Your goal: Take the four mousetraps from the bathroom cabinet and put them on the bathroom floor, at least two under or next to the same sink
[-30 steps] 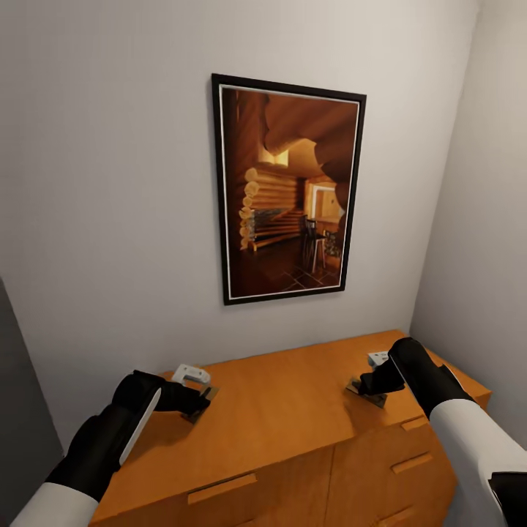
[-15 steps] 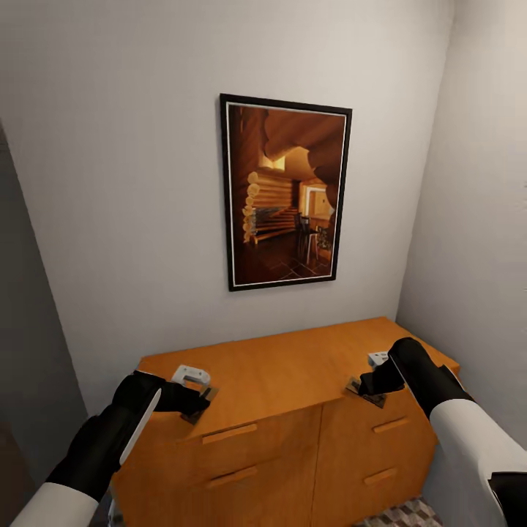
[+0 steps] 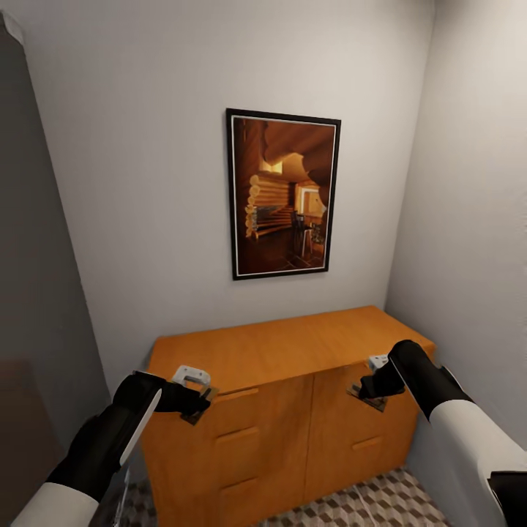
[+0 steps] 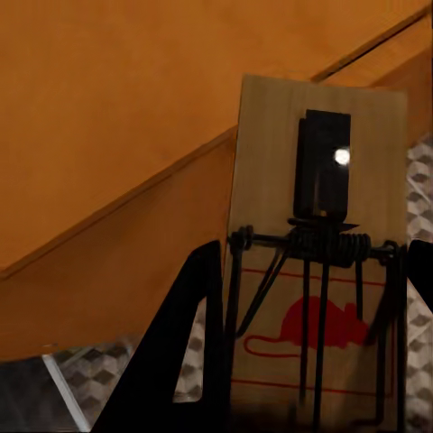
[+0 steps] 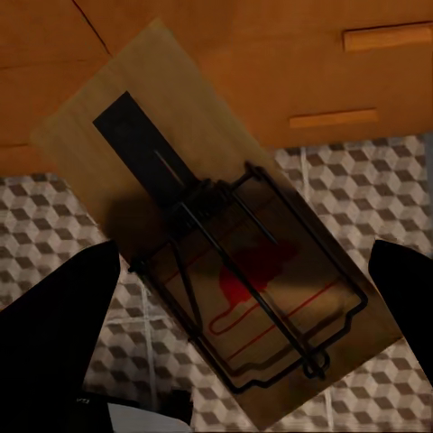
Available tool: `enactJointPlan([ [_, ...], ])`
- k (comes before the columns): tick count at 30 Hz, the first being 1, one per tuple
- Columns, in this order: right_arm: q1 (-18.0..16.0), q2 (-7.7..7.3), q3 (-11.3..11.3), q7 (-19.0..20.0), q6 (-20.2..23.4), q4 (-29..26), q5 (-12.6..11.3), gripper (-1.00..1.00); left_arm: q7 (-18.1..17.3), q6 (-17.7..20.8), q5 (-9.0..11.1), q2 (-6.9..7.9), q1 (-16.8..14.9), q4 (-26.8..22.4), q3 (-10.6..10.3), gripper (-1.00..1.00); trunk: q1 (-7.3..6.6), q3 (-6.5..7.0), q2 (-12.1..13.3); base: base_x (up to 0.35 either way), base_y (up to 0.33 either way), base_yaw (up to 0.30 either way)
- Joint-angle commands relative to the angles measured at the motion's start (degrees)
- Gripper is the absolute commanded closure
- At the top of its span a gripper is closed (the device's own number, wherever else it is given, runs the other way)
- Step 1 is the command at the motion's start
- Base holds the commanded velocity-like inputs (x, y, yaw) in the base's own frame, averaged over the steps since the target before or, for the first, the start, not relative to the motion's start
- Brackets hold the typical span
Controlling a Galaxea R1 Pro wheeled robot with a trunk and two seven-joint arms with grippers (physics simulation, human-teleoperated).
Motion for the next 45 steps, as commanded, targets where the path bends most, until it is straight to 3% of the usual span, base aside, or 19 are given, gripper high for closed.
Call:
enactJointPlan([
  [1,-0.05,-0.04,0.22,0.57,0.09,0.02,0.59,1.0,-0.11,0.2,-0.3,0.04,-0.05,-0.05,-0.1,1.0,-0.03,-0.09,-0.07,-0.345,0.0,0.0],
  [8,-0.05,0.06,0.22,0.55,0.09,4.06,0.6,1.0,-0.14,0.2,-0.28,0.03,-0.05,0.52,-0.11,1.0,-0.03,-0.09,-0.07,-0.346,0.0,0.0],
  [12,-0.05,0.09,0.21,0.54,-1.73,8.94,0.52,1.0,-0.06,0.14,-0.11,-0.21,-0.05,4.49,-0.11,1.0,-0.03,-0.09,-0.07,-0.346,0.0,0.0],
  [13,-0.05,0.12,0.19,0.54,-3.15,10.61,0.48,1.0,-0.01,-0.04,-0.08,-0.41,-0.05,6.24,-0.11,1.0,-0.03,-0.09,-0.07,-0.346,0.0,0.0],
  [14,-0.05,0.26,0.1,0.48,-8.63,17.24,0.36,1.0,0.23,-0.63,0.03,-0.94,-0.05,13.57,-0.1,1.0,-0.03,-0.09,-0.07,-0.347,0.0,0.0],
  [17,-0.05,0.33,0.0,0.18,-12.21,21.54,0.28,1.0,0.24,-2.34,0.41,-1.06,-0.05,20.32,0.03,1.0,-0.03,-0.09,-0.07,-0.347,0.0,0.0],
  [18,-0.05,0.34,-0.02,-0.31,-14.24,24.13,0.2,1.0,0.33,-5.09,1.34,-1.09,-0.05,24.92,0.09,1.0,-0.03,-0.09,-0.07,-0.347,0.0,0.0],
  [22,-0.05,0.35,-0.1,-2.17,-19.73,30.51,-0.04,1.0,0.64,-13.12,5.29,-1.06,-0.05,35.26,0.16,1.0,-0.03,-0.09,-0.07,-0.347,0.0,0.0],
  [26,0.1,0.36,-0.12,-3.71,-24.16,36.04,-0.13,1.0,0.8,-16.72,7.8,-0.98,-0.05,41.6,0.15,1.0,-0.03,-0.09,-0.07,-0.347,0.0,0.0],
  [31,2.93,0.36,-0.16,-5.21,-29.73,38.97,-0.71,1.0,0.91,-19.8,8.81,-0.99,-0.05,48.06,0.15,1.0,-0.03,-0.09,-0.07,-0.347,0.0,0.0],
  [36,8.65,0.34,-0.21,-8.76,-34.19,39.46,-5.16,1.0,1.57,-26.25,9.47,-1.07,-0.05,55.6,0.15,1.0,-0.03,-0.09,-0.07,-0.347,0.0,0.0],
  [37,11.15,0.35,-0.19,-12.77,-36.59,39.55,-7.23,1.0,3.18,-29.59,11.01,-1.12,-0.05,60.25,0.15,1.0,-0.03,-0.09,-0.07,-0.347,0.0,0.0],
  [38,11.62,0.35,-0.18,-13.87,-37.1,39.57,-7.62,1.0,3.75,-30.43,11.56,-1.15,-0.05,61.57,0.15,1.0,-0.03,-0.09,-0.07,-0.347,0.0,0.0],
  [40,13.08,0.36,-0.21,-19.16,-40.09,39.56,-9.3,1.0,6.84,-35.51,15.02,-1.44,-0.05,67.64,0.13,1.0,-0.03,-0.09,-0.07,-0.347,0.0,0.0],
  [42,13.89,0.36,-0.21,-21.84,-42.44,39.6,-10.5,1.0,8.76,-38.45,16.72,-1.76,0.04,69.67,0.12,1.0,-0.03,-0.09,-0.07,-0.347,0.0,0.0],
  [44,16.38,0.37,-0.22,-24.89,-45.36,39.63,-12.31,1.0,13.1,-41.06,17.83,-2.54,0.29,70.93,0.14,1.0,-0.03,-0.09,-0.07,-0.347,0.0,0.0],
  [45,19.07,0.42,-0.22,-27.13,-47.4,39.64,-14.45,1.0,17.5,-42.4,18.24,-3.32,0.29,71.45,0.13,1.0,-0.03,-0.09,-0.07,-0.347,0.0,0.0],
])
